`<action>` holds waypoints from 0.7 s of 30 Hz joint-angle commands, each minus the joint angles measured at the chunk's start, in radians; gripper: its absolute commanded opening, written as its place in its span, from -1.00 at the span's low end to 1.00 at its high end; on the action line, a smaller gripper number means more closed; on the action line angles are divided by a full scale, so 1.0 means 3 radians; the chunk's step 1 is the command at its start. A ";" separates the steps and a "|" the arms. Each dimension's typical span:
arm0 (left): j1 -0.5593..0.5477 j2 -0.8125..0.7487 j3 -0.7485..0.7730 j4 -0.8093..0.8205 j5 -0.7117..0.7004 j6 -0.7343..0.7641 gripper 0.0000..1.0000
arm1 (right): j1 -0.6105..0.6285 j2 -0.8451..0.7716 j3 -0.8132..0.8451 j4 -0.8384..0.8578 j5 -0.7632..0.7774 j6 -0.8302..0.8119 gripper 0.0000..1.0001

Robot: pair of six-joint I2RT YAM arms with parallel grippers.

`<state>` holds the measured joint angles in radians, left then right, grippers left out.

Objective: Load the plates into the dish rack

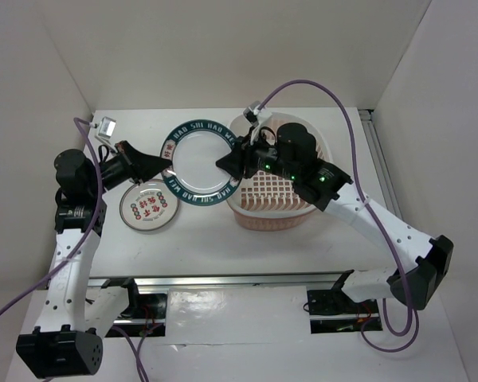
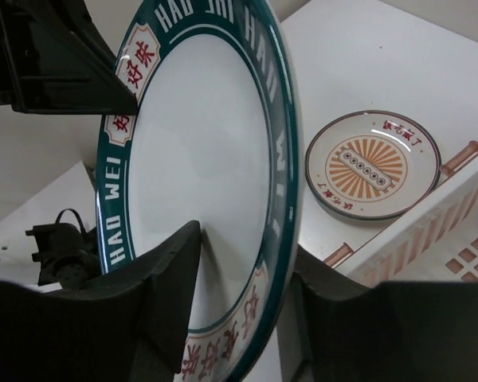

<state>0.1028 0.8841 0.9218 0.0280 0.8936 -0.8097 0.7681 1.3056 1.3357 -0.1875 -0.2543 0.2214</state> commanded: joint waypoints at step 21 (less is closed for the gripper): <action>-0.0072 -0.0160 -0.0102 -0.0292 -0.0667 0.0463 1.00 | -0.0019 -0.0476 0.0400 -0.0673 0.1980 0.0141 -1.00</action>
<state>0.0834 0.8654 0.8509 0.0292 0.7692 -0.7528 0.7658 1.2423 1.3579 -0.3695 0.0780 0.2676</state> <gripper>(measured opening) 0.999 0.167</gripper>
